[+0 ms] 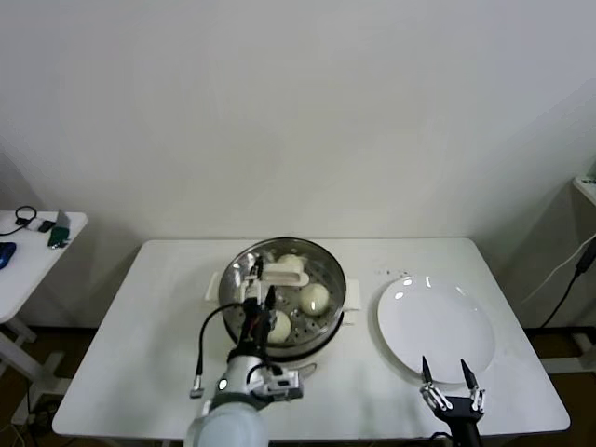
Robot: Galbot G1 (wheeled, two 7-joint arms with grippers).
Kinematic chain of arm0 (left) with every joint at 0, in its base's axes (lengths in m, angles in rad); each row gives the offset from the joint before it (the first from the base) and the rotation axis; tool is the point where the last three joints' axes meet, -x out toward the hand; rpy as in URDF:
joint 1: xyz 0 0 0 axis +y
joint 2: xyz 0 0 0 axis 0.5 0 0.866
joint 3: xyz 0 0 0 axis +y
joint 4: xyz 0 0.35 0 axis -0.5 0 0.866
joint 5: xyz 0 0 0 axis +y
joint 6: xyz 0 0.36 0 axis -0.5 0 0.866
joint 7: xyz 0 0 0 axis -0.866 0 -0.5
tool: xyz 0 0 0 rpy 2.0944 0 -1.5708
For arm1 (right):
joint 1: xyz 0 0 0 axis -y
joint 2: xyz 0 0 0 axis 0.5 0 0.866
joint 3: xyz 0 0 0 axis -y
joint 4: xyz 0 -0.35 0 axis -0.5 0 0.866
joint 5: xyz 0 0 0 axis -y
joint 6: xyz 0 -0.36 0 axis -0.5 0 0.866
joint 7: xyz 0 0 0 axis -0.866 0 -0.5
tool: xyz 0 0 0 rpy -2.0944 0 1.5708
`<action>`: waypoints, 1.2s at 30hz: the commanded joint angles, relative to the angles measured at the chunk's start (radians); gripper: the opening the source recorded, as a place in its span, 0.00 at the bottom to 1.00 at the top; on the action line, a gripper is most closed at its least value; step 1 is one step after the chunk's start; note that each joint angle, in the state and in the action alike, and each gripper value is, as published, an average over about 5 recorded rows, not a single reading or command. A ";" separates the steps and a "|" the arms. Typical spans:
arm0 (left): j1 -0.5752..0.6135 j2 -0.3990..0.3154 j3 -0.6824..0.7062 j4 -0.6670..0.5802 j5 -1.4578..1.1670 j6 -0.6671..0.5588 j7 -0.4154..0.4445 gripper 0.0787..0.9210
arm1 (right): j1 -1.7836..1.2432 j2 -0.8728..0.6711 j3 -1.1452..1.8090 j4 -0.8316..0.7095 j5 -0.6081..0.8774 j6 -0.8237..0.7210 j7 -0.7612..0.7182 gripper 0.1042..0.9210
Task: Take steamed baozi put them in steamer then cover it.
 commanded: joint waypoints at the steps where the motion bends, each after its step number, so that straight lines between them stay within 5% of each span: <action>1: 0.120 0.080 -0.292 -0.082 -0.714 -0.205 -0.242 0.87 | -0.003 -0.026 -0.010 0.049 0.037 -0.019 0.022 0.88; 12: 0.308 0.116 -0.821 -0.071 -1.592 -0.400 -0.259 0.88 | 0.022 -0.044 -0.029 0.076 0.004 -0.047 0.047 0.88; 19: 0.405 0.077 -0.794 0.029 -1.744 -0.599 -0.293 0.88 | 0.043 -0.047 -0.031 0.059 -0.043 -0.061 0.048 0.88; 36: 0.383 0.045 -0.650 0.222 -1.722 -0.714 -0.255 0.88 | 0.008 -0.062 -0.041 0.067 -0.047 -0.083 0.054 0.88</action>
